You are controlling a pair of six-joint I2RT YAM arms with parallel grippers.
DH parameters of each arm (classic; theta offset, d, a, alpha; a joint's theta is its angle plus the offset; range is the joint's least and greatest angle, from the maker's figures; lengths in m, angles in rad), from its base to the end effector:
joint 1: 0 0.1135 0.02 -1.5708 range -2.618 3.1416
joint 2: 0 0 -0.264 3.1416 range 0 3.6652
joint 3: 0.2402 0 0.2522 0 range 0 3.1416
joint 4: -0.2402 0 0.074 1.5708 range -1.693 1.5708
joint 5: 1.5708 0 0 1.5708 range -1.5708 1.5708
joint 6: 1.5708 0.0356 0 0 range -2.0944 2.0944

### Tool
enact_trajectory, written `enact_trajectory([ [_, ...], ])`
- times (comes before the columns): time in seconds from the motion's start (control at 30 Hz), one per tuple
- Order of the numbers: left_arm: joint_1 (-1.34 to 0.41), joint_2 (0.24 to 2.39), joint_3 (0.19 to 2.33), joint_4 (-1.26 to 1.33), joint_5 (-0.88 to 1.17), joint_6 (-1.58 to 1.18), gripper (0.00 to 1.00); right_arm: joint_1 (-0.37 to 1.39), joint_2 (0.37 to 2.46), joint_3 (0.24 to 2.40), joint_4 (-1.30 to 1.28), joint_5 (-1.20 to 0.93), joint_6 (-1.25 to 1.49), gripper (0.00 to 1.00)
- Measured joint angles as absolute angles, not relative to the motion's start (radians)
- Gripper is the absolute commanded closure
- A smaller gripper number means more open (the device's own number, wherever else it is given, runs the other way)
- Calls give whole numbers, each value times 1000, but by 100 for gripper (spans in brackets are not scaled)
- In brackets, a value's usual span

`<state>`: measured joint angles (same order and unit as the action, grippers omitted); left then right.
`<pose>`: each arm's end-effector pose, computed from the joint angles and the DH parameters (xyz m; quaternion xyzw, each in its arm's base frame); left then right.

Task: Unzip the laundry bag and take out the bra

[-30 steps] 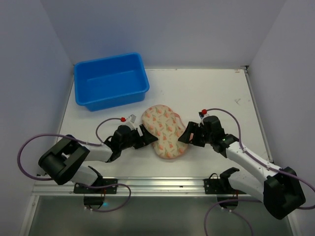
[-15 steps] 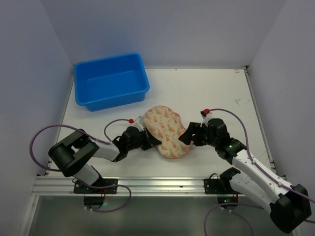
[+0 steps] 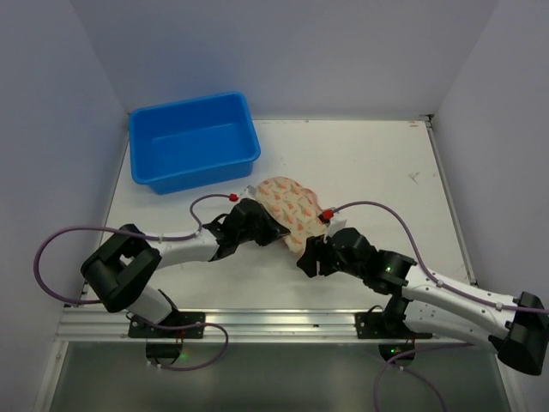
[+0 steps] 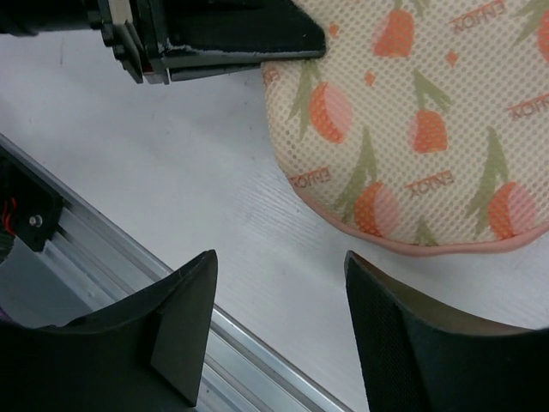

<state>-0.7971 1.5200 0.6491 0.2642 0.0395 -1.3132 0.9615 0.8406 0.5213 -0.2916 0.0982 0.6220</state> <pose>0.2088 -0.2158 0.1660 -0.2172 0.8589 -0.4119 0.2133 0.1087 0.1497 0.2275 -0.1273 0.8770 0.2976 0.3550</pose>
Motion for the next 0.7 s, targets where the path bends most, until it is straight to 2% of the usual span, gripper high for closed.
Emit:
enact_trajectory([
  [0.27, -801, 1486, 805, 36, -19, -1385, 100, 1071, 994, 596, -289, 231, 663, 45],
  [0.7, -801, 1450, 862, -117, -31, -1446, 100, 1071, 1013, 548, -75, 394, 662, 52],
])
